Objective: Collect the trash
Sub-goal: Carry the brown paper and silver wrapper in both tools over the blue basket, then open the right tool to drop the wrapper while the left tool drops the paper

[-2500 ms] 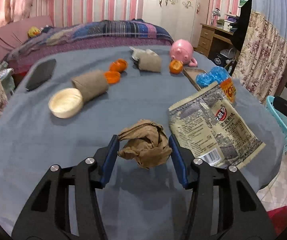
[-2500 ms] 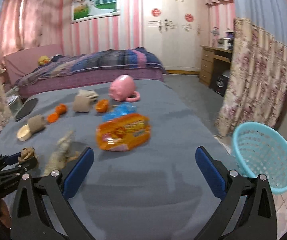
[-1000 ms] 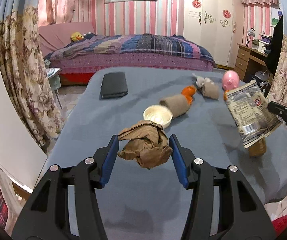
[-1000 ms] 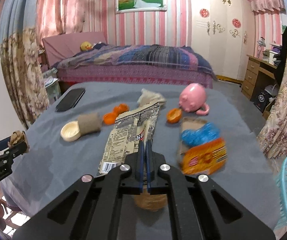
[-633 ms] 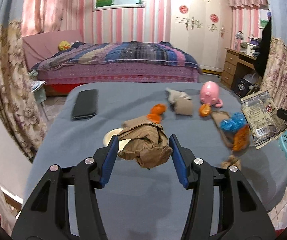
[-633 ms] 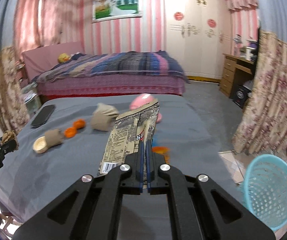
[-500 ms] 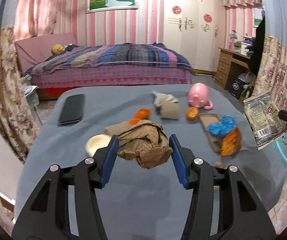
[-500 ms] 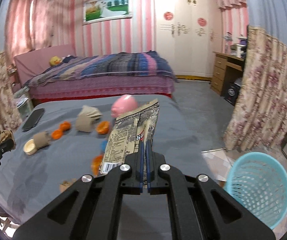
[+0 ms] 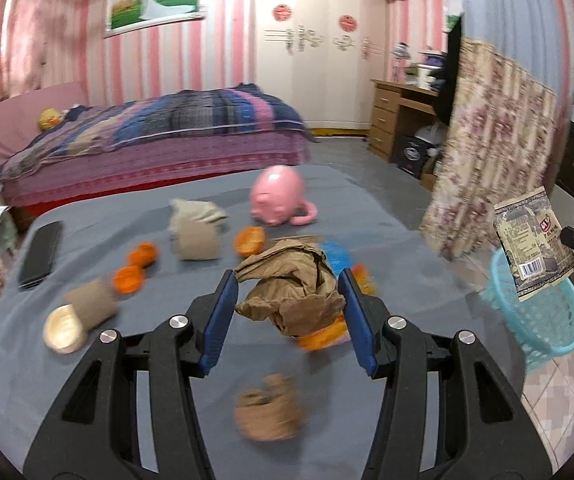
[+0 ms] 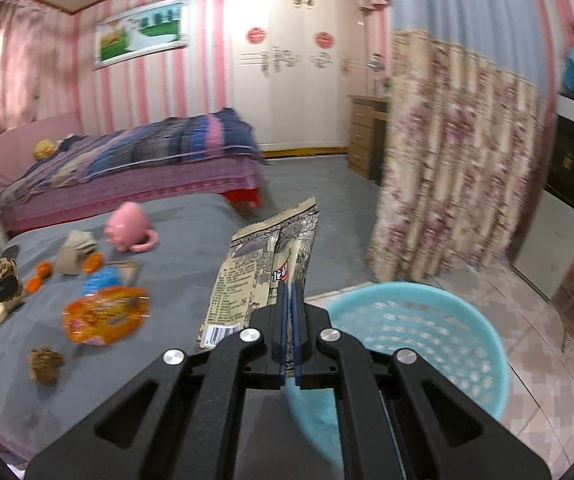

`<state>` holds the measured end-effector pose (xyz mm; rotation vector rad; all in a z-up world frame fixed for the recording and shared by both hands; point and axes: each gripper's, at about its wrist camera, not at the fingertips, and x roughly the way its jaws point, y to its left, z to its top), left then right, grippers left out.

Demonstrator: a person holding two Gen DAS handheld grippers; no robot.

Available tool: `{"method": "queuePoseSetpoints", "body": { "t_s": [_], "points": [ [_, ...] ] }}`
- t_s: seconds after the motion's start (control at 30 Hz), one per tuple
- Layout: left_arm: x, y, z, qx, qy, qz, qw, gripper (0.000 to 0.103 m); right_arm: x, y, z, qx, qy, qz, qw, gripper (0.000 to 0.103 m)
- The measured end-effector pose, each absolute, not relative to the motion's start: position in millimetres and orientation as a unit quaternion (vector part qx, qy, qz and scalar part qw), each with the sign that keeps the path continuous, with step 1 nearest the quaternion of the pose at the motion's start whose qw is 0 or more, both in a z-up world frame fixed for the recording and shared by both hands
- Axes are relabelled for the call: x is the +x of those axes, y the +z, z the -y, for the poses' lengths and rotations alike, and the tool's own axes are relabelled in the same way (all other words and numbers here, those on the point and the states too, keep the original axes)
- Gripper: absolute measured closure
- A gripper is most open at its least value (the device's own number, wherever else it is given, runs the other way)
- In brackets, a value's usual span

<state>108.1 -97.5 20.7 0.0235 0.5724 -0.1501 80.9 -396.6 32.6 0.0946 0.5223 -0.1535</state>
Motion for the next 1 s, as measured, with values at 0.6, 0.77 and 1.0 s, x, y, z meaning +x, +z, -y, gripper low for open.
{"method": "queuePoseSetpoints", "body": {
  "t_s": [0.6, 0.77, 1.0],
  "points": [
    [147, -13, 290, 0.054, -0.235, -0.305, 0.921, 0.052, 41, -10, 540, 0.092, -0.215, -0.274, 0.933, 0.101],
    [142, -17, 344, 0.077, -0.280, -0.293, 0.911, 0.051, 32, -20, 554, 0.101, -0.231, -0.279, 0.927, 0.101],
    [147, -25, 391, 0.087, -0.324, -0.302, 0.893, 0.041, 25, -24, 562, 0.112, -0.242, -0.281, 0.922, 0.101]
  ]
}}
